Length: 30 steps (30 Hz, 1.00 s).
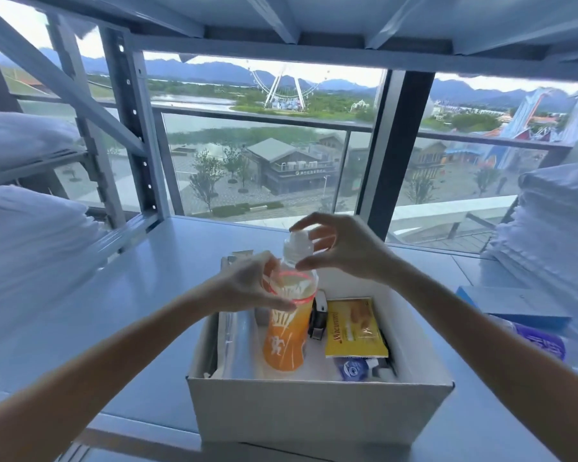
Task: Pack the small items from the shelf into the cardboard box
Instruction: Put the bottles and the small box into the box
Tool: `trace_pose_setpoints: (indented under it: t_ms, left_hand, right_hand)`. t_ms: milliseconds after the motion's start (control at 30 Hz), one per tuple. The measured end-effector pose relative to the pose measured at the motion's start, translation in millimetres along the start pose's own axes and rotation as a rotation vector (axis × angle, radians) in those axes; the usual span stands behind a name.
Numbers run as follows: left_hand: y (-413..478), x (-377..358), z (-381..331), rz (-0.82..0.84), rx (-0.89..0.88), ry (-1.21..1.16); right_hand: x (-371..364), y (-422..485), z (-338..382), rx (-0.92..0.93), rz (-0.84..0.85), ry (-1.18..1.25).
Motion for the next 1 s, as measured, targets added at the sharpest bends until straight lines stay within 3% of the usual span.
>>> trace_pose_setpoints:
  t_ms: [800,933,1000]
  left_hand:
    - [5.9,11.8,26.8,-0.103,0.122,0.151]
    - [-3.3,17.9,15.9,-0.070,0.109,0.127]
    - [-10.0,36.3,0.4,-0.141,0.090,0.103]
  right_hand:
    - [-38.4,23.0,-12.4,-0.004,-0.069,0.114]
    - [-26.9,4.8,-12.5,-0.008,-0.049,0.113]
    - [-7.5,-12.5,-16.9,-0.011,-0.075,0.065]
Point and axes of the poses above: each hand's wrist, its own y-axis towards the middle knuckle, its own x-axis out of the back of the hand, z = x × y, the point moved 2 cm from there along y, towards the middle knuckle, and after that the axes turned 5 degrees about y, right-handed, at the moved point
